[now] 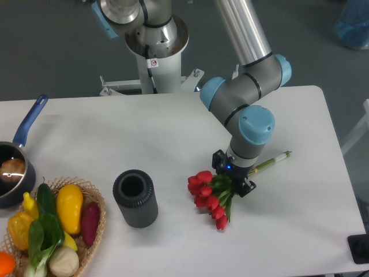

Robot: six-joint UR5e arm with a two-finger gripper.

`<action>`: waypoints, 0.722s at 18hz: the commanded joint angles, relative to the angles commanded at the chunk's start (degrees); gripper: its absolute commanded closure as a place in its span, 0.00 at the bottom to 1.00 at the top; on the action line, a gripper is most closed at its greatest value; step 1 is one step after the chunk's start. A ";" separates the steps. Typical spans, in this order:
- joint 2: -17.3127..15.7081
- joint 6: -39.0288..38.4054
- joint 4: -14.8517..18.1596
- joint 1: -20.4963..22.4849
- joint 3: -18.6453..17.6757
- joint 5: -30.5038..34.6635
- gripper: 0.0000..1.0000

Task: Pick up the flowers from the table
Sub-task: 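Lift the gripped red tulip bunch up off the table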

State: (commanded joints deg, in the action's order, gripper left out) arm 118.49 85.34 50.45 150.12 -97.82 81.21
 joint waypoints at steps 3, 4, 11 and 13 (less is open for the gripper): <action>-1.68 -0.35 0.09 0.18 0.09 0.09 0.76; -2.55 -0.53 0.09 0.18 0.09 0.17 0.79; -6.60 -6.05 0.35 1.49 3.16 0.61 0.92; -6.95 -9.74 0.53 1.67 4.83 0.70 0.92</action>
State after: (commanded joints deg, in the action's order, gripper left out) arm 111.53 75.60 50.98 151.79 -93.00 81.91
